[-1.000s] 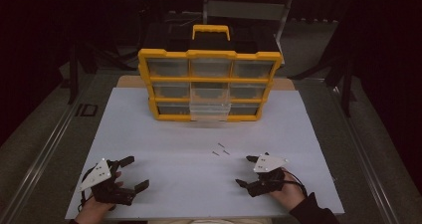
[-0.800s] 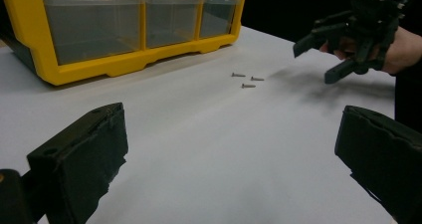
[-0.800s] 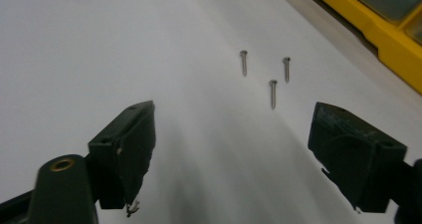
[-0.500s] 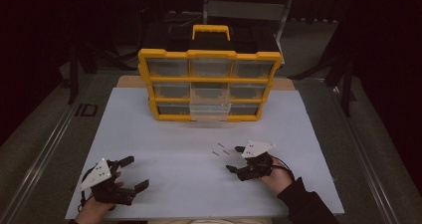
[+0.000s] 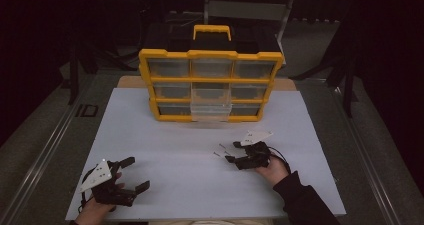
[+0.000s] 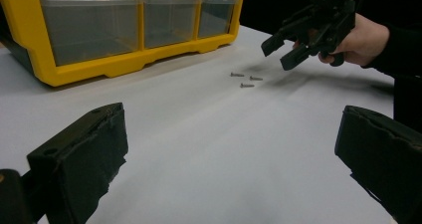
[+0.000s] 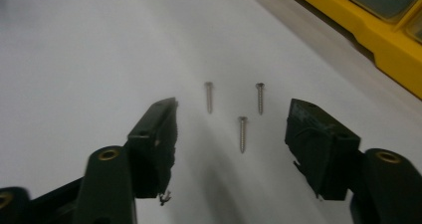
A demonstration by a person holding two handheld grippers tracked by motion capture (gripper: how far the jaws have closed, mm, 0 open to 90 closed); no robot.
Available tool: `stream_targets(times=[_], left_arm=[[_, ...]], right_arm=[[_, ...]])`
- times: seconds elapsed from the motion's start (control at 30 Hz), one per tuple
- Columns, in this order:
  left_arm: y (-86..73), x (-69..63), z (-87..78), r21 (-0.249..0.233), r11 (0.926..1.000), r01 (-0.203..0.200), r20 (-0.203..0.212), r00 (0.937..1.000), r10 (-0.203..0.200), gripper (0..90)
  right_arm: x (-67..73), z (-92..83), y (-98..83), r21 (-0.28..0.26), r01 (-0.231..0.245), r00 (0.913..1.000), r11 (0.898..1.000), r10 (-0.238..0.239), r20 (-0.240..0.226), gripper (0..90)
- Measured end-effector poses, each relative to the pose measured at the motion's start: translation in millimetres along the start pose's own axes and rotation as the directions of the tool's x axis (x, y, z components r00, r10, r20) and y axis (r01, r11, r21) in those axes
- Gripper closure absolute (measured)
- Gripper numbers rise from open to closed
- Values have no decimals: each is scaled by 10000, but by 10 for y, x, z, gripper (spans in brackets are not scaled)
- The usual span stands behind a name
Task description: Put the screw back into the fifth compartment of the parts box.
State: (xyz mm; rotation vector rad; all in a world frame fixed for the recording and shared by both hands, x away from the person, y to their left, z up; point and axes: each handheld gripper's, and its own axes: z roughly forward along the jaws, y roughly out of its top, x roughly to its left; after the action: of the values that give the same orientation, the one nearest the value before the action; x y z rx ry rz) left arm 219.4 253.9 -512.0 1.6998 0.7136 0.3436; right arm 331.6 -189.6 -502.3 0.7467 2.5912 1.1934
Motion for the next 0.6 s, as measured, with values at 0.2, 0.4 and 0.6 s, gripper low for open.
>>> stream_targets(times=[0.2, 0.4, 0.6], left_arm=[[0, 0, -2, -75, 10000, 40, 31, 10000, -40, 11], [3, -7, -1, -50, 10000, -75, 14, 10000, 75, 12], [6, -10, -6, -127, 9999, -103, -23, 9999, 103, 11]], right_arm=[[-72, 76, 7, 191, -274, 9996, 9994, 276, -115, 512], [-102, 136, 24, 351, -197, 9998, 9992, 199, -35, 612], [-99, 208, 29, 574, 22, 10000, 9983, -19, -52, 685]])
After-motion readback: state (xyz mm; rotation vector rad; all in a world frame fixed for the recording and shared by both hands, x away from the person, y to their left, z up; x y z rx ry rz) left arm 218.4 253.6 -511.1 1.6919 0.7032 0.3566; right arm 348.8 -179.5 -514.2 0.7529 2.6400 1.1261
